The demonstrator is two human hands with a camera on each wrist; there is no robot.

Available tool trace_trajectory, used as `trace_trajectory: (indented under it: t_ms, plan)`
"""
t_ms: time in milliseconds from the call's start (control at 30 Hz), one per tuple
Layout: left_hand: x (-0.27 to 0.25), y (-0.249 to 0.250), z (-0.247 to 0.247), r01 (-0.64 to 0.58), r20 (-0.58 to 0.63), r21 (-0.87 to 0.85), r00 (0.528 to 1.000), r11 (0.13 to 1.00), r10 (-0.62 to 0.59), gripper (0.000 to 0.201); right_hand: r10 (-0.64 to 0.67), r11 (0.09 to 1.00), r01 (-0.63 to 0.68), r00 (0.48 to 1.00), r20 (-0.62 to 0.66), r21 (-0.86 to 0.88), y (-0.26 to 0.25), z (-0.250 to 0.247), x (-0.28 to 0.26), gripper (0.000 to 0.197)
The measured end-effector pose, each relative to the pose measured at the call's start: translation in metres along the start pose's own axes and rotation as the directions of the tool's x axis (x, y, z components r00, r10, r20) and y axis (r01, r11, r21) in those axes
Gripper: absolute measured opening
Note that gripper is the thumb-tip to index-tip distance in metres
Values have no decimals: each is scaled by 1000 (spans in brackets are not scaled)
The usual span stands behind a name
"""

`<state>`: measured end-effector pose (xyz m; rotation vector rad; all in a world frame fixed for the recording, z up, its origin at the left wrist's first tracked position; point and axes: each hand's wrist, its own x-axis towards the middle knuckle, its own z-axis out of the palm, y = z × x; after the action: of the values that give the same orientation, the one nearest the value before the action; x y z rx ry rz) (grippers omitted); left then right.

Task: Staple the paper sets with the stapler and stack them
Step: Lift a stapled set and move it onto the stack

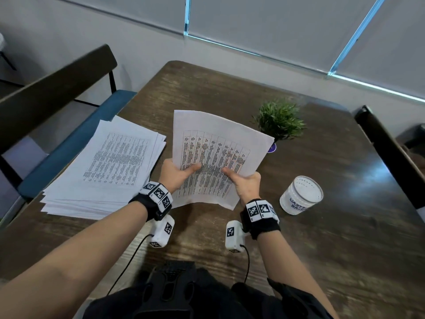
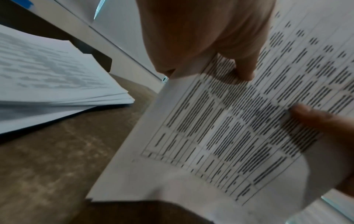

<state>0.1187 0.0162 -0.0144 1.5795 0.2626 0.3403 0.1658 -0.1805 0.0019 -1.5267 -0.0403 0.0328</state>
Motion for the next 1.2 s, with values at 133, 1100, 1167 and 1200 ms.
trace_trajectory:
  t_ms: [133, 1100, 1167, 1200]
  plan:
    - [-6, -18, -3, 69, 21, 45, 997, 997, -70, 26, 70, 997, -71, 991, -114, -6, 9, -1, 9, 34]
    - [-51, -56, -39, 179, 191, 873, 732, 454, -654, 48, 195, 876, -260, 961, -195, -406, 38, -48, 46, 47]
    - [-50, -59, -37, 205, 211, 841, 727, 500, -654, 43, 219, 928, -231, 973, -73, -293, 23, -33, 42, 46]
    - [-49, -59, -36, 208, 225, 831, 722, 516, -654, 40, 226, 933, -218, 974, -5, -288, 18, -25, 39, 42]
